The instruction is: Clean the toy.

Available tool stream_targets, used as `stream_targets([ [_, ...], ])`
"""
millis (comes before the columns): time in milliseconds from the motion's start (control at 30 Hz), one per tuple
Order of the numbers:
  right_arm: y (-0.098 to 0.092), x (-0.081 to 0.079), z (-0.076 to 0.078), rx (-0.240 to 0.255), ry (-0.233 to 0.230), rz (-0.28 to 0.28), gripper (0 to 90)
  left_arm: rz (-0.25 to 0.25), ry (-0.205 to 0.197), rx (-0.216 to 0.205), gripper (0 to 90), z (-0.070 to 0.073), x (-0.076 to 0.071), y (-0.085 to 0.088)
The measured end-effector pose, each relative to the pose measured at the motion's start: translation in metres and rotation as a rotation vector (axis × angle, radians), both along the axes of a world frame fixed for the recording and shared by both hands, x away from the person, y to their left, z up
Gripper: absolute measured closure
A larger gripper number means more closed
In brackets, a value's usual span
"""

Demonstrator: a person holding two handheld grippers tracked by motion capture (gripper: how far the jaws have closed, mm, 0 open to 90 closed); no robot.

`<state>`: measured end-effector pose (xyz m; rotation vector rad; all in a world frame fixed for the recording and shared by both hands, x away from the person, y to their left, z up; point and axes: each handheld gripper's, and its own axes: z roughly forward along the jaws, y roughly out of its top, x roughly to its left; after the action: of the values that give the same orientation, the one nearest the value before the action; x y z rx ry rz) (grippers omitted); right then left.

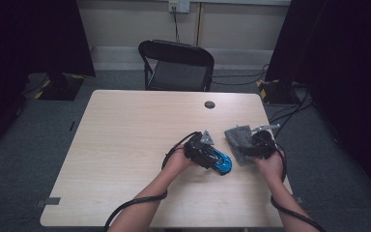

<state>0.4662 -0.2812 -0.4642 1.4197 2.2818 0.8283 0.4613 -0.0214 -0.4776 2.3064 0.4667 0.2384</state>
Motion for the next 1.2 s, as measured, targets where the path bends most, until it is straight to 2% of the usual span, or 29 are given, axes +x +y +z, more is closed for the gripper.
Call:
stream_targets([
  [133, 0.009, 0.008, -0.013, -0.026, 0.027, -0.008, 29.7, -0.005, -0.003, 0.002, 19.1, 0.000, 0.000, 0.001],
  [267, 0.014, 0.008, -0.019, -0.063, 0.005, -0.001, 35.8, -0.005, -0.004, -0.001, 19.1, 0.000, 0.000, 0.001],
  [367, 0.014, 0.009, -0.018, -0.069, 0.007, 0.010, 46.0, -0.007, -0.003, 0.000, 19.1, 0.000, 0.000, 0.000],
  [433, 0.013, 0.010, -0.017, -0.072, 0.009, 0.022, 55.9, -0.004, -0.005, -0.005, 19.1, -0.001, -0.001, 0.000],
  [500, 0.013, 0.010, -0.015, -0.064, 0.007, 0.032, 62.3, -0.004, -0.008, -0.015, 19.1, -0.002, -0.001, 0.000],
  [633, 0.017, 0.010, -0.012, -0.030, -0.007, 0.053, 66.1, -0.006, -0.006, -0.011, 19.1, -0.001, -0.001, 0.000],
  [800, 0.031, 0.013, -0.007, -0.020, -0.035, 0.141, 67.2, -0.008, -0.010, -0.017, 19.1, -0.002, -0.002, 0.000],
  [967, 0.046, 0.022, -0.008, -0.029, -0.050, 0.251, 66.7, -0.011, -0.007, -0.021, 19.1, -0.002, -0.001, 0.001],
  [1000, 0.049, 0.024, -0.009, -0.020, -0.045, 0.258, 63.4, -0.011, -0.007, -0.024, 19.1, -0.002, -0.001, 0.001],
  [1067, 0.053, 0.027, -0.011, -0.012, -0.027, 0.235, 51.3, -0.014, -0.004, -0.024, 19.2, -0.002, 0.000, 0.002],
  [1133, 0.056, 0.026, -0.010, -0.032, -0.042, 0.216, 43.9, -0.012, -0.001, -0.027, 19.2, -0.002, 0.000, 0.002],
  [1200, 0.055, 0.024, -0.007, -0.028, -0.054, 0.185, 38.7, -0.014, 0.000, -0.022, 19.2, -0.002, 0.001, 0.002],
])
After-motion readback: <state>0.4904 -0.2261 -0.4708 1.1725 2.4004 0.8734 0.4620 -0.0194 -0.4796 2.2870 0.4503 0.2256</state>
